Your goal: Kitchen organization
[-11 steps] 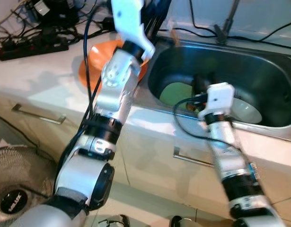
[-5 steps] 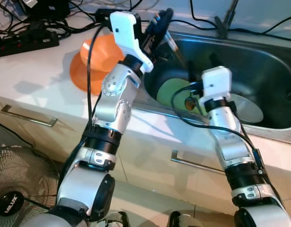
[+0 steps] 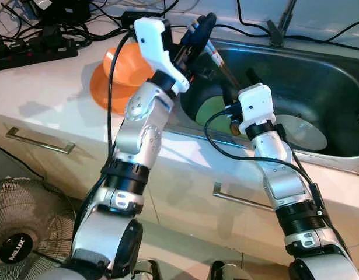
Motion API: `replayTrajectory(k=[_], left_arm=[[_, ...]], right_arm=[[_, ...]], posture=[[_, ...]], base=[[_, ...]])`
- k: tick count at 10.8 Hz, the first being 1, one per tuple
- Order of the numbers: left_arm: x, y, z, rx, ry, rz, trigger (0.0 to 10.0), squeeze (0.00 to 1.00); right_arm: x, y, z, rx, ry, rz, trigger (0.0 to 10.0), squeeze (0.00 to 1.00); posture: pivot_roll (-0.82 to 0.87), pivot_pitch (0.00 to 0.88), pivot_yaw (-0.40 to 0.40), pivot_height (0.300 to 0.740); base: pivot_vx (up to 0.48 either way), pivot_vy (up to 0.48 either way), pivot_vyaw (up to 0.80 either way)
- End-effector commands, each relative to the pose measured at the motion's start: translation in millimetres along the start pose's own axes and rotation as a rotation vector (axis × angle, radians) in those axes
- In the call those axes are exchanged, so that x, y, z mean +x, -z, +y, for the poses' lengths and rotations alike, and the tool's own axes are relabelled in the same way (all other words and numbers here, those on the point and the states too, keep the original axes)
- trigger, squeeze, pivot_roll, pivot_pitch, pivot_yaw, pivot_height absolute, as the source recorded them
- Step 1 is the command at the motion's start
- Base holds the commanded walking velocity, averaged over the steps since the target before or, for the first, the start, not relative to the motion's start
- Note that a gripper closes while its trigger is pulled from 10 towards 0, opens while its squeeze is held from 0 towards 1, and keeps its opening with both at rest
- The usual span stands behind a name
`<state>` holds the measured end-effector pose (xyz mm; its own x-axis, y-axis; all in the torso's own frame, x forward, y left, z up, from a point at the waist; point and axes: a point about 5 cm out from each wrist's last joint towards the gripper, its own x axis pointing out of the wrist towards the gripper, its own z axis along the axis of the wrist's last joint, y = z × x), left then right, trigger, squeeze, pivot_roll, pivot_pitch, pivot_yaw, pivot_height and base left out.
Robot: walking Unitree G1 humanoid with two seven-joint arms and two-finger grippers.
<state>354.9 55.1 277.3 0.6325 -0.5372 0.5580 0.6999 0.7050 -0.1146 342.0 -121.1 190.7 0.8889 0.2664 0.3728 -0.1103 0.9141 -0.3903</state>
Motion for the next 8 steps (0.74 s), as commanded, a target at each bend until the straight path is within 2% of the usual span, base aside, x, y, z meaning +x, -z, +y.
replayTrajectory(k=[1,4,8], left_arm=[[1.2,-1.9,-5.4,-0.012,0.036,-0.004,10.0,0.0],[-0.5,3.0,-15.5,-0.03,0.092,0.021,10.0,0.0],[-4.2,5.4,-14.8,-0.009,0.1,0.068,10.0,0.0]], right_arm=[[0.0,-4.1,7.9,-0.013,-0.033,-0.018,10.0,0.0],[3.8,-6.7,22.5,0.001,-0.067,-0.021,10.0,0.0],[6.3,-1.6,11.0,-0.019,0.001,0.009,10.0,0.0]], posture=[[0.02,0.026,0.05,0.74],[0.04,0.027,0.05,0.74],[0.05,0.034,0.053,0.74]], base=[[0.0,0.0,0.0],[0.0,0.0,0.0],[0.0,0.0,0.0]])
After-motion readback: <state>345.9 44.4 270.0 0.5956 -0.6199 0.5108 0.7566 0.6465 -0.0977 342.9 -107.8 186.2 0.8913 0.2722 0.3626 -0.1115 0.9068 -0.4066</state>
